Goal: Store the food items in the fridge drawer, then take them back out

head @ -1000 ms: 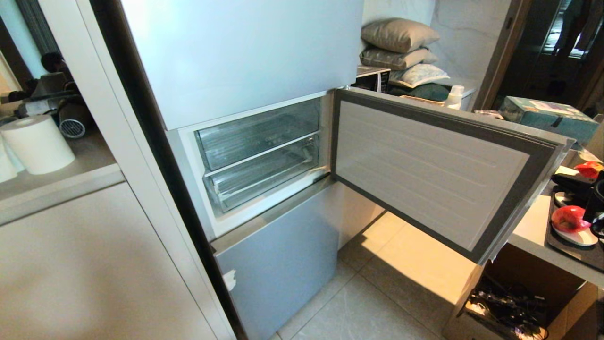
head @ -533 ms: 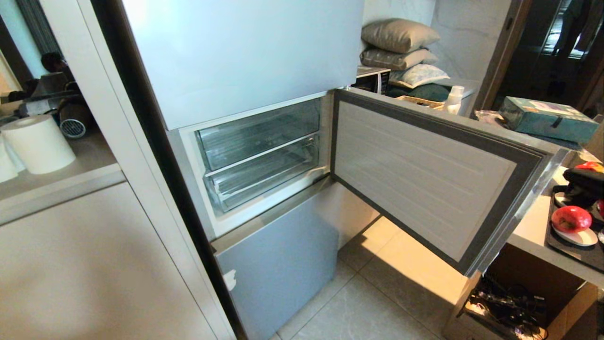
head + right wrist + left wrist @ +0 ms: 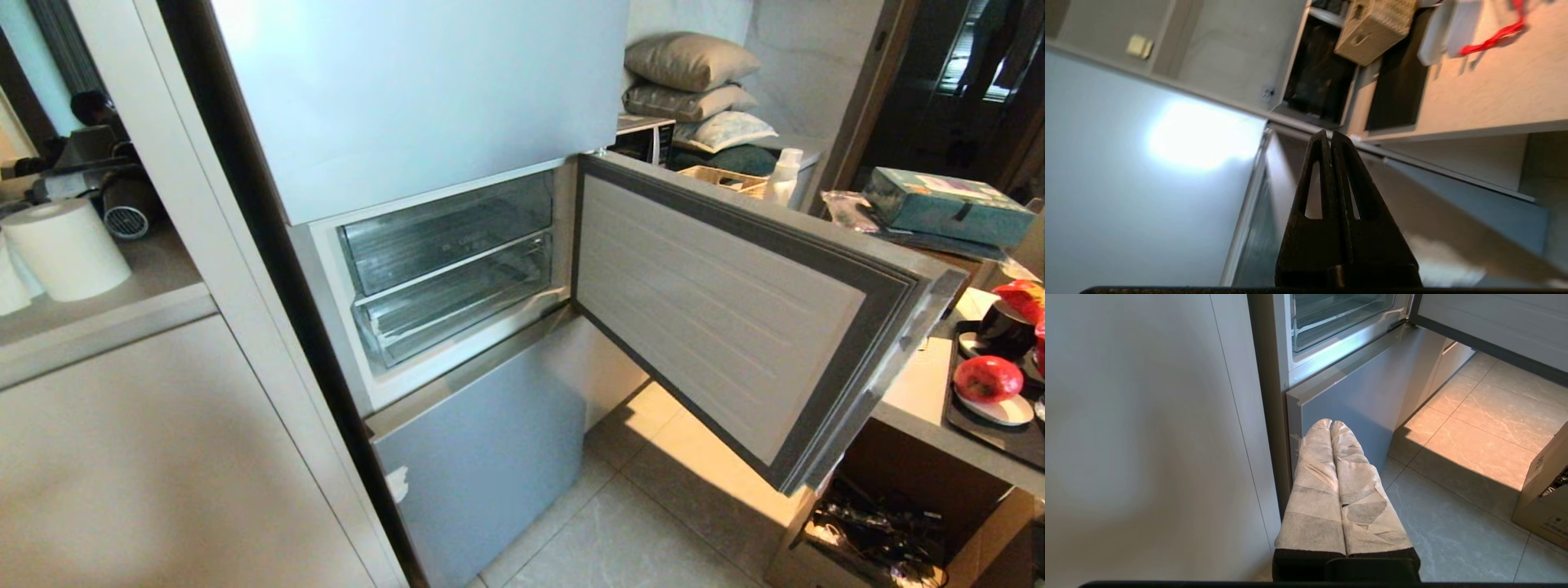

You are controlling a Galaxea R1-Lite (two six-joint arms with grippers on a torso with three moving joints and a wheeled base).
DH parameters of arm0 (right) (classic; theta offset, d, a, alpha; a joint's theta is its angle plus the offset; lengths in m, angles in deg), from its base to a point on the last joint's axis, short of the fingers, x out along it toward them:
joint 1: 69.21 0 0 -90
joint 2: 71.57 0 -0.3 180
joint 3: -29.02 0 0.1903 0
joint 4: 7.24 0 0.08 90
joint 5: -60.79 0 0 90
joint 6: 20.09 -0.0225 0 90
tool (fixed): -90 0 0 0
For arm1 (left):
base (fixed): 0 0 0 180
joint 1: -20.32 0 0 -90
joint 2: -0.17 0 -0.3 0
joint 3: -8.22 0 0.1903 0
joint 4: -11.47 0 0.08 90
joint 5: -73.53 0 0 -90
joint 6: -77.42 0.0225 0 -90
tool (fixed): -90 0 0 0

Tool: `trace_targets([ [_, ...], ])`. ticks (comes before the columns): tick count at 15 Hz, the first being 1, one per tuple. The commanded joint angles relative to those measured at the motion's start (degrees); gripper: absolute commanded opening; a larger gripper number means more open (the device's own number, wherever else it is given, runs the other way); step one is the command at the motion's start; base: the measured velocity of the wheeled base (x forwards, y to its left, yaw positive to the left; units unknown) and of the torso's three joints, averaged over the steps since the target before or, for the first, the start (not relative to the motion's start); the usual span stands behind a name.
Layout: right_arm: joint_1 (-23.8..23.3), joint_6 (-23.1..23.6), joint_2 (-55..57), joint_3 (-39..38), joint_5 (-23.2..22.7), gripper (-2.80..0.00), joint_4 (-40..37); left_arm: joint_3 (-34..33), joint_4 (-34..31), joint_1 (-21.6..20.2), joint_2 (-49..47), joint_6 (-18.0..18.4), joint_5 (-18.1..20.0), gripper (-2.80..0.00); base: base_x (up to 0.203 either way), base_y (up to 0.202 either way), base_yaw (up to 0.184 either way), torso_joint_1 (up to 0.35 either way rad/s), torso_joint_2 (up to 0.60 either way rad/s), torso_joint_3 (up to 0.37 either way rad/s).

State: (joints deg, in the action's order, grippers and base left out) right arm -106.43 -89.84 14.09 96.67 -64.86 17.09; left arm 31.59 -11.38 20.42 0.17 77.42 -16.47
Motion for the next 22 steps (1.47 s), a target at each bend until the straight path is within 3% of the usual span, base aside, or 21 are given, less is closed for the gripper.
trace_targets([
  [1, -0.87, -0.41, 11.09, 4.00, 1.14, -2.80, 0.22, -0.09, 0.02, -0.01, 0.00, 0.00, 0.00, -2.80, 0.000, 0.000, 0.000, 0.000, 0.00, 0.000],
  [4, -0.62, 0.25, 24.20, 10.69, 3.82, -2.80, -0.02, -0.09, 0.02, -0.01, 0.00, 0.00, 0.00, -2.80, 0.000, 0.000, 0.000, 0.000, 0.00, 0.000],
  [6, 2.87, 5.49, 31.89, 14.33, 4.97, -2.80, -0.29, -0.09, 0.02, -0.01, 0.00, 0.00, 0.00, -2.80, 0.000, 0.000, 0.000, 0.000, 0.00, 0.000],
  [8, 9.94, 11.72, 34.41, 15.50, 8.03, -2.80, -0.39, -0.09, 0.02, -0.01, 0.04, 0.00, 0.00, -2.80, 0.000, 0.000, 0.000, 0.000, 0.00, 0.000],
  [11, 19.37, 16.42, 35.06, 16.34, 14.05, -2.80, -0.39, -0.09, 0.02, -0.01, 0.00, 0.00, 0.00, -2.80, 0.000, 0.000, 0.000, 0.000, 0.00, 0.000],
  [15, 31.28, 20.65, 35.15, 18.62, 21.91, -2.80, -0.38, -0.09, 0.02, -0.01, 0.00, 0.00, 0.00, -2.80, 0.000, 0.000, 0.000, 0.000, 0.00, 0.000],
  [18, 44.56, 22.71, 35.09, 20.27, 28.22, -2.80, -0.41, -0.09, 0.02, -0.01, 0.00, 0.00, 0.00, -2.80, 0.000, 0.000, 0.000, 0.000, 0.00, 0.000],
  [20, 55.47, 26.35, 37.16, 24.61, 34.19, -2.80, -0.42, -0.09, 0.02, -0.01, 0.00, 0.00, 0.00, -2.80, 0.000, 0.000, 0.000, 0.000, 0.00, 0.000],
  [22, 63.65, 29.56, 41.87, 35.56, 38.66, -2.80, -0.87, -0.09, 0.02, -0.01, 0.00, 0.00, 0.00, -2.80, 0.000, 0.000, 0.000, 0.000, 0.00, 0.000],
])
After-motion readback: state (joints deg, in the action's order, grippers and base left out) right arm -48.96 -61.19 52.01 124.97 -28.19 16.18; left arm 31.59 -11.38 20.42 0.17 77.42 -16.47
